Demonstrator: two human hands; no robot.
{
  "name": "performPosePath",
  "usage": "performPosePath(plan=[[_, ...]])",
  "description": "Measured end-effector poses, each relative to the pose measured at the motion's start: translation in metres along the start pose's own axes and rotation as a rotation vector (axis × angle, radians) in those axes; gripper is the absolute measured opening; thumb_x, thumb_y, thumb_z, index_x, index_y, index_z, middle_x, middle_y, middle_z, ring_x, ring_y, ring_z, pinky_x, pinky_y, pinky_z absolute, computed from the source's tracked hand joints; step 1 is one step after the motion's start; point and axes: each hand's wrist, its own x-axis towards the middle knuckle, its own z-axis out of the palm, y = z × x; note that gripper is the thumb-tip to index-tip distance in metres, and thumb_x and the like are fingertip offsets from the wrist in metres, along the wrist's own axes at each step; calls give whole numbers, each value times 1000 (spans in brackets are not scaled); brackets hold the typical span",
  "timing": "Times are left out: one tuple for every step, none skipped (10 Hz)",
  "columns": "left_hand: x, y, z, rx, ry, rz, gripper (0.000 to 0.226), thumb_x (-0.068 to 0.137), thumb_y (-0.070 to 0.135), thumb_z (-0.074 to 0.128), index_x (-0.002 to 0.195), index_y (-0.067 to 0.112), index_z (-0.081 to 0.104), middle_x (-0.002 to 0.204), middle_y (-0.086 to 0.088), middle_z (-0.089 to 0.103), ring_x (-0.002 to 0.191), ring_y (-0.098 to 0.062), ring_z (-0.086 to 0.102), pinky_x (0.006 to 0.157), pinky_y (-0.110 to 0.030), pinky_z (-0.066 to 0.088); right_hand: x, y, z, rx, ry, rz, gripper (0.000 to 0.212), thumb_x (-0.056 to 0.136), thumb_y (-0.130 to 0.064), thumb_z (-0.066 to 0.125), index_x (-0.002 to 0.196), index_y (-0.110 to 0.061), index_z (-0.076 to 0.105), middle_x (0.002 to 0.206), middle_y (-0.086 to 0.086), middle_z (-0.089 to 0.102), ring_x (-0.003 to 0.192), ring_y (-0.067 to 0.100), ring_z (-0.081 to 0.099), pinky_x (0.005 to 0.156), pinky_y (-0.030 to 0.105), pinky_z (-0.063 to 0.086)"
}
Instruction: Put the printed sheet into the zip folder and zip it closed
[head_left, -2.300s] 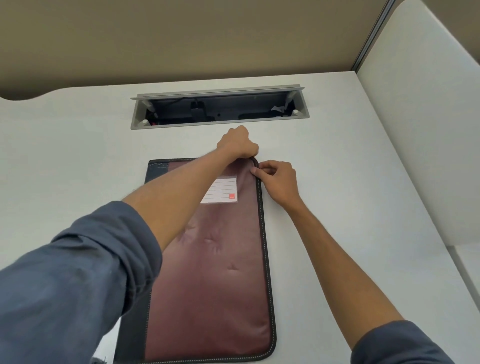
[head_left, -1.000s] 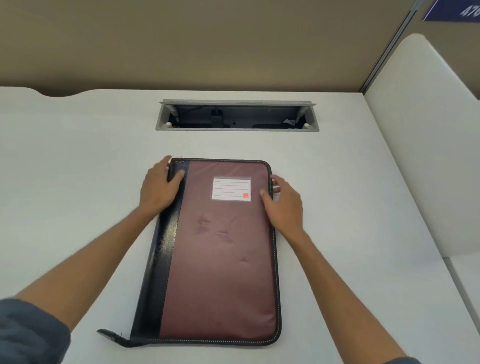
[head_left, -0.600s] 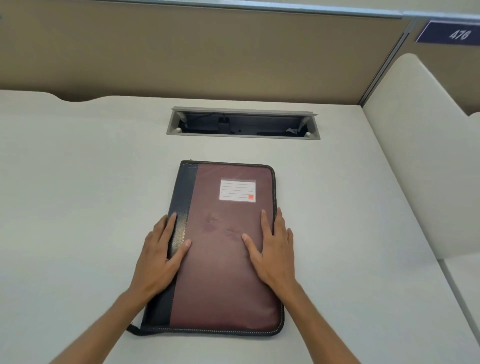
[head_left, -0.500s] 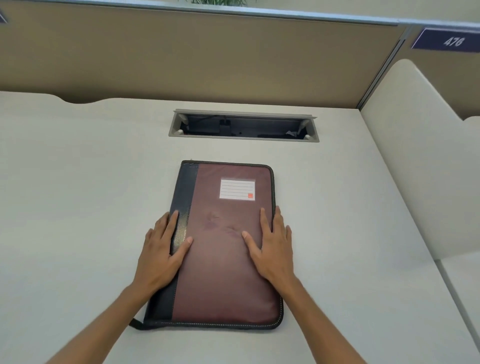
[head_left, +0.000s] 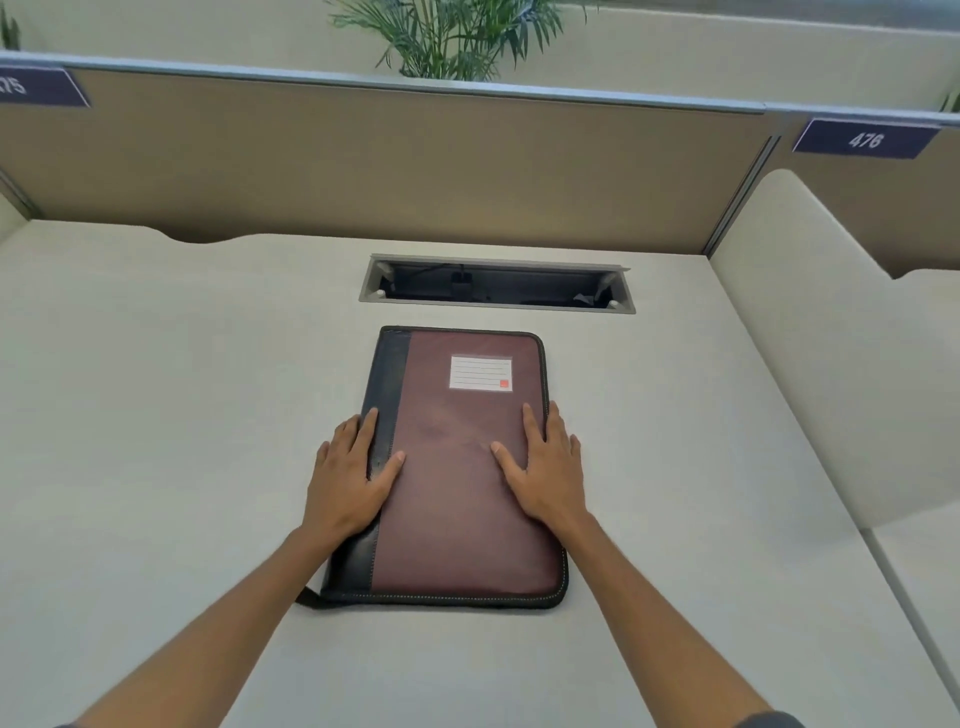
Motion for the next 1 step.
performPosePath(plan=[[1, 2, -8, -29, -19, 17, 81, 87, 64, 37, 154, 22, 16, 160, -4, 23, 147, -19, 19, 119, -45, 17, 0, -5, -11, -2, 54, -7, 78, 90, -72, 24, 154, -27, 15, 162, 9, 12, 149, 25, 12, 121, 46, 10]])
